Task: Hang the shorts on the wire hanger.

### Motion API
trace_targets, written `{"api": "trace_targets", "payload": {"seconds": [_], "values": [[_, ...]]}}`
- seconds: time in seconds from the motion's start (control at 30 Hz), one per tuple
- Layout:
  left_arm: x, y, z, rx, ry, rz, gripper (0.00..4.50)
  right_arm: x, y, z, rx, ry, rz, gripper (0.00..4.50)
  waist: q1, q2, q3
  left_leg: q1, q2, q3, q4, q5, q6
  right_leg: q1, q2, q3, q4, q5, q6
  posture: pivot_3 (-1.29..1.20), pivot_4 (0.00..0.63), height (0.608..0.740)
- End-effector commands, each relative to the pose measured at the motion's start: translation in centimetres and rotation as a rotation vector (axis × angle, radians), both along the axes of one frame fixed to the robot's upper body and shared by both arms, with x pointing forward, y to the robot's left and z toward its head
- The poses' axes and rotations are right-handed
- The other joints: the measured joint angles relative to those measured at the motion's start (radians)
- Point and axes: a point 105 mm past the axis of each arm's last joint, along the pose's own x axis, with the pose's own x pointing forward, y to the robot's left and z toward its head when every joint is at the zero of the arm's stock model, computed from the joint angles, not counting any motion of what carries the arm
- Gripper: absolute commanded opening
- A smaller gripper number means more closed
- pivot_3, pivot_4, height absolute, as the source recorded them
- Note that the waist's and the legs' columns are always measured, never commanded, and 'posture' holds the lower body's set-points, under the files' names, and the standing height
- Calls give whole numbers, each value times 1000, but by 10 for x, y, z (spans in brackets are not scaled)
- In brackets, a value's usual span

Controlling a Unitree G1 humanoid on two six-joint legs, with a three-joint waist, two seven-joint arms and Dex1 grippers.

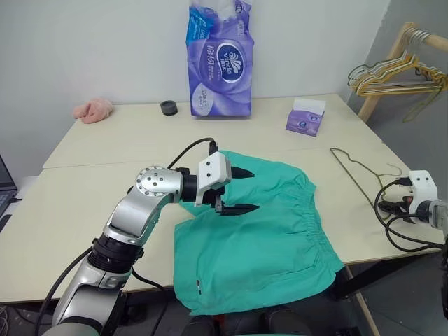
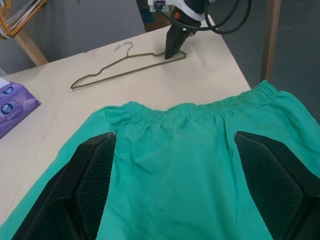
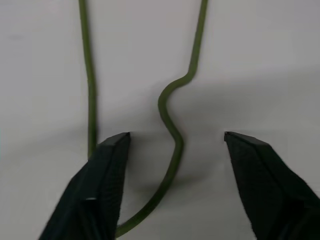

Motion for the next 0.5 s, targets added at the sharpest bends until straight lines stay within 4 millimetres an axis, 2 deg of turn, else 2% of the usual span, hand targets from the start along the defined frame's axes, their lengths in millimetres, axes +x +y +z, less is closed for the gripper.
{"api": "trace_targets", "payload": {"seconds": [0.03, 0.2, 0.37, 0.43, 0.5], "values": [[-7, -5, 9, -24, -16, -33, 4010, -7, 0, -10, -32, 65, 28, 1773, 0, 0, 0, 0, 0, -1, 0, 0, 0, 1, 0, 0, -1, 0, 0, -80, 47, 740], [-6, -7, 13, -41, 1, -18, 4010, -7, 1, -16, -46, 66, 2, 99, 2, -2, -1, 1, 0, -3, 1, 0, 0, 4, 0, -1, -3, 1, 2, -81, 46, 740], [-2, -7, 17, -56, 11, 8, 4010, -5, -6, -8, -65, 10, -46, 40, 4, -3, -2, 1, 0, -3, 1, 0, 0, 5, 0, -1, -4, 1, 3, -84, 45, 740], [0, -6, 16, -54, 10, 22, 4010, -2, -8, 3, -83, -30, -34, 40, 5, -3, -1, 1, -1, -3, 1, 0, 0, 5, -1, -1, -4, 1, 3, -87, 44, 740], [5, -4, 14, -51, 0, 45, 4366, 0, -7, 15, -107, -64, 6, 0, 4, -2, -1, 1, -1, -3, 1, 0, 0, 4, -1, -1, -4, 1, 3, -90, 45, 740]]}}
